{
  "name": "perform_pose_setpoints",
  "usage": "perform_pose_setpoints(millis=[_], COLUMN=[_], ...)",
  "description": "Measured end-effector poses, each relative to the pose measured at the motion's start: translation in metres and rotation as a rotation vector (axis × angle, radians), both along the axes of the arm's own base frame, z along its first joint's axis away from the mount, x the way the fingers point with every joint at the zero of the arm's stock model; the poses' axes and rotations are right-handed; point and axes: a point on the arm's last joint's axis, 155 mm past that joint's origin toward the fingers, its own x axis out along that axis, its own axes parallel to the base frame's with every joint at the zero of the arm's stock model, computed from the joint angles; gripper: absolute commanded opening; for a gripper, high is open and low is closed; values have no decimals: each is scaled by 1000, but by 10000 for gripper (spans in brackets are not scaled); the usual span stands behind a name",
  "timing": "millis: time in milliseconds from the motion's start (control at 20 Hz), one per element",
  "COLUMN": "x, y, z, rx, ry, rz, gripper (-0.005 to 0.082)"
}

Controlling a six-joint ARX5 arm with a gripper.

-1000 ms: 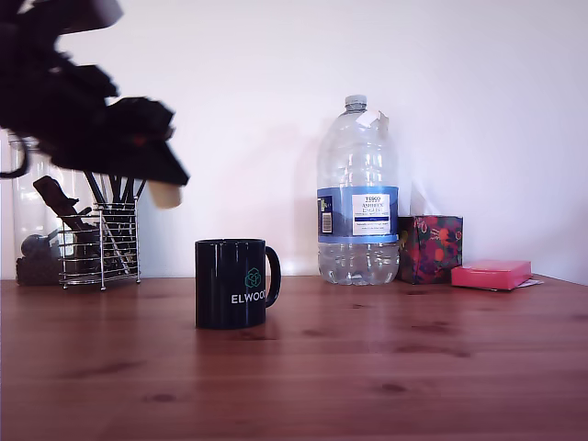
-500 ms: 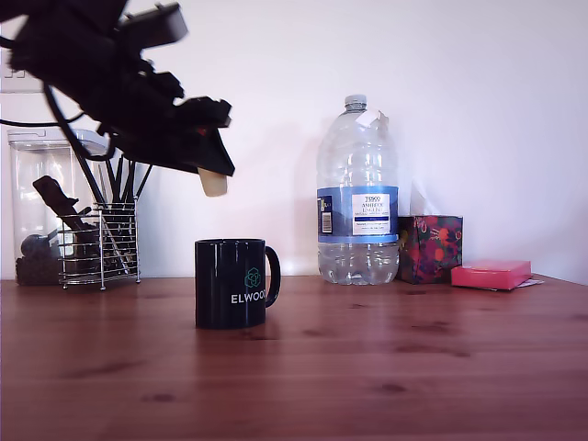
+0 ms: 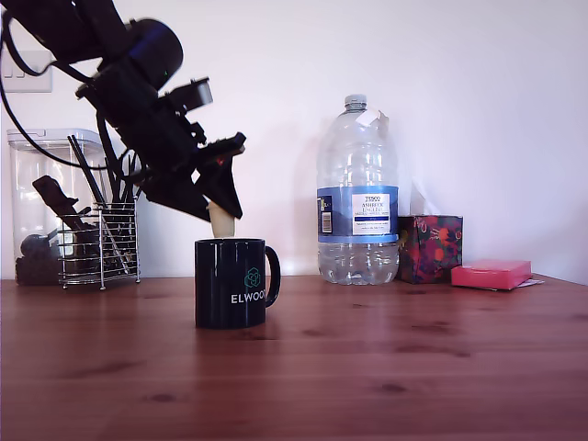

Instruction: Pick up the coffee capsules from the table one by one and drop them inside the nearest coffee cup

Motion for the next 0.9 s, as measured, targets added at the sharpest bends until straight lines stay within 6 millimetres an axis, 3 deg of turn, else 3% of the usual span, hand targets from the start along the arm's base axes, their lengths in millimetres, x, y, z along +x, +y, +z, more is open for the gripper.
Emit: perform_pose_setpoints(millis=[100, 400, 450, 550, 600, 900], x=[-2, -4, -4, -3, -3, -3], y=[0, -2, -2, -2, -2, -7], z=[-9, -10, -10, -10, -9, -6], rx=[9, 11, 11, 11, 12, 33], ry=[29, 33, 33, 29, 28, 12], rz=[-3, -8, -8, -10, -10, -6], gripper=[253, 276, 349, 636, 716, 724])
